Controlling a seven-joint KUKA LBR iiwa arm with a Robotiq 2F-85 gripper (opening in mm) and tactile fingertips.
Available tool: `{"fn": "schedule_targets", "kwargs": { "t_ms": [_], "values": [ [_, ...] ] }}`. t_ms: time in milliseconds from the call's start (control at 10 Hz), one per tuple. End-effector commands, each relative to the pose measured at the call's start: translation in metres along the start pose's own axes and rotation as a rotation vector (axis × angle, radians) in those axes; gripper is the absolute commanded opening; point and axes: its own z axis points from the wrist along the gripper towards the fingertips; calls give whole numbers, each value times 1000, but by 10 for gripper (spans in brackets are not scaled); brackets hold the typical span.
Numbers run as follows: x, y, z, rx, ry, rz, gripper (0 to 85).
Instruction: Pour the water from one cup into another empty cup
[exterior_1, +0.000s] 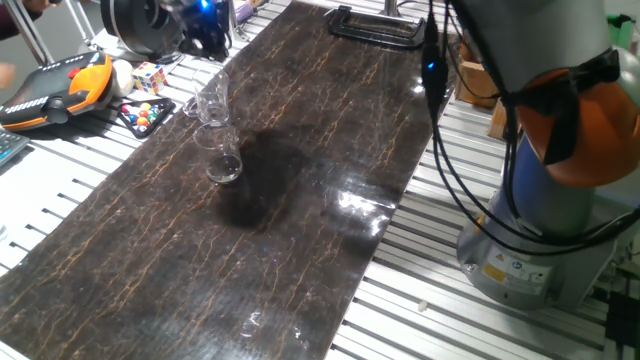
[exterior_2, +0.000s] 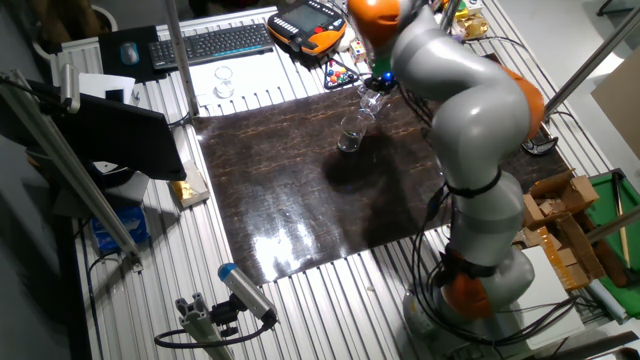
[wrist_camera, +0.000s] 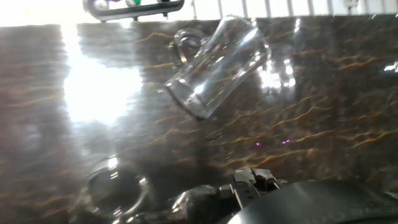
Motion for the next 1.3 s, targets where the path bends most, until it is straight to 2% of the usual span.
{"fn": "schedule_targets", "kwargs": {
  "t_ms": [0,400,600,800,1000,1200],
  "values": [
    [5,2,-8,-59,1,3,7],
    [19,6,-24,-96,-7,8,7],
    [23,7,-27,-124,10,-4,7],
    [26,6,-29,-136,14,-18,7],
    [30,6,-32,-181,37,-8,7],
    [32,7,-34,-195,57,-12,7]
  ]
}}
